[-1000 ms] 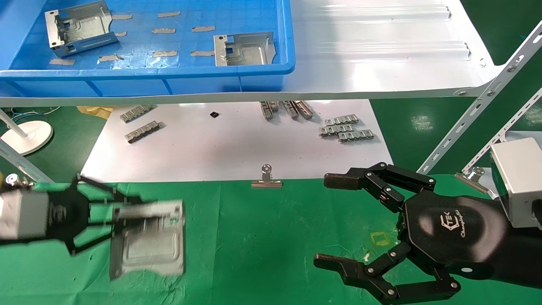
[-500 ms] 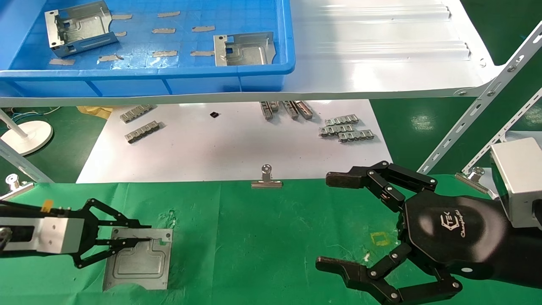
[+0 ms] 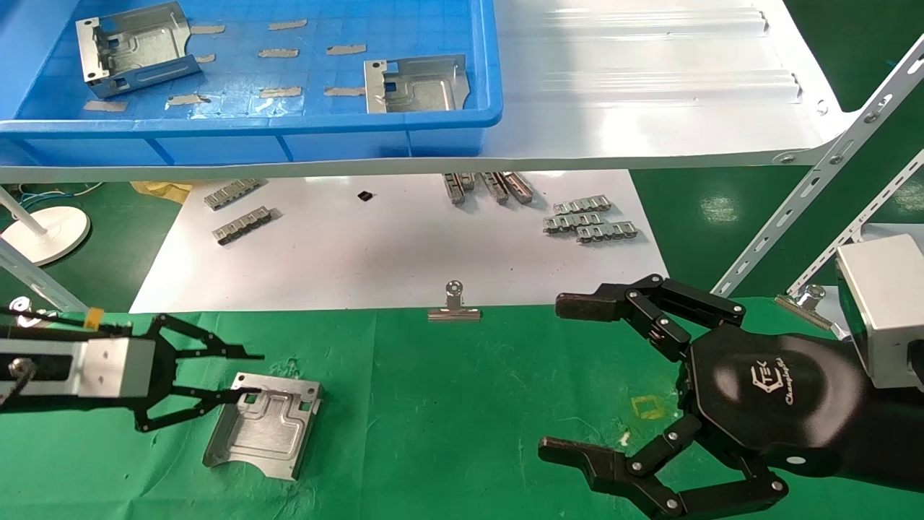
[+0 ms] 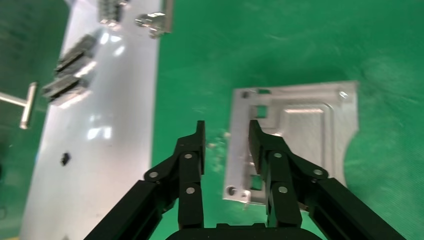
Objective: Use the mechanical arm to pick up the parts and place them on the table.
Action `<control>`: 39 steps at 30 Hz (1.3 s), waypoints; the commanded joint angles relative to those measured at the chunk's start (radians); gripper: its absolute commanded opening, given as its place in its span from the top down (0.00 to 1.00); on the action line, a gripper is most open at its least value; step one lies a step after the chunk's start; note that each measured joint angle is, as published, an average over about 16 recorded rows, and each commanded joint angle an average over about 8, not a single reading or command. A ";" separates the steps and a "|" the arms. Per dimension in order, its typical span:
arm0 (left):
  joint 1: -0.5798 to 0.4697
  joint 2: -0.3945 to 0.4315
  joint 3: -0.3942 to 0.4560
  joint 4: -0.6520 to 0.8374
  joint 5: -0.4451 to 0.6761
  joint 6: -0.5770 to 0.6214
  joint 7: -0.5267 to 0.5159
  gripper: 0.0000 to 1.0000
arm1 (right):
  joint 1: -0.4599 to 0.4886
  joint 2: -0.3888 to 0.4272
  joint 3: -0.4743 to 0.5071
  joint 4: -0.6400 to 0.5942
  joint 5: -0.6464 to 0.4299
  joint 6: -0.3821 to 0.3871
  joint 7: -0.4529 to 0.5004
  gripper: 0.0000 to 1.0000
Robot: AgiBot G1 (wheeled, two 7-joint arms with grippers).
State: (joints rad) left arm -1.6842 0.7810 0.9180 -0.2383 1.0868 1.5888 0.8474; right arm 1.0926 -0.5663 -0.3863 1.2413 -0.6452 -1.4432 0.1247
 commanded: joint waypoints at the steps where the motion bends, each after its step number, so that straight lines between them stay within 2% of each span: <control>1: -0.010 0.001 0.002 0.011 -0.006 0.003 -0.002 0.00 | 0.000 0.000 0.000 0.000 0.000 0.000 0.000 0.00; 10: 0.032 -0.032 -0.011 -0.032 -0.135 0.016 -0.129 0.00 | 0.000 0.000 0.000 0.000 0.000 0.000 0.000 0.00; 25: 0.040 -0.033 -0.022 -0.048 -0.134 0.014 -0.136 0.00 | 0.000 0.000 0.000 0.000 0.000 0.000 0.000 0.00; 39: 0.163 -0.063 -0.154 -0.262 -0.182 -0.009 -0.329 0.00 | 0.000 0.000 0.000 0.000 0.000 0.000 0.000 0.00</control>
State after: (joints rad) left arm -1.5215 0.7185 0.7635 -0.5007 0.9046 1.5797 0.5182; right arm 1.0923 -0.5662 -0.3863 1.2410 -0.6451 -1.4428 0.1246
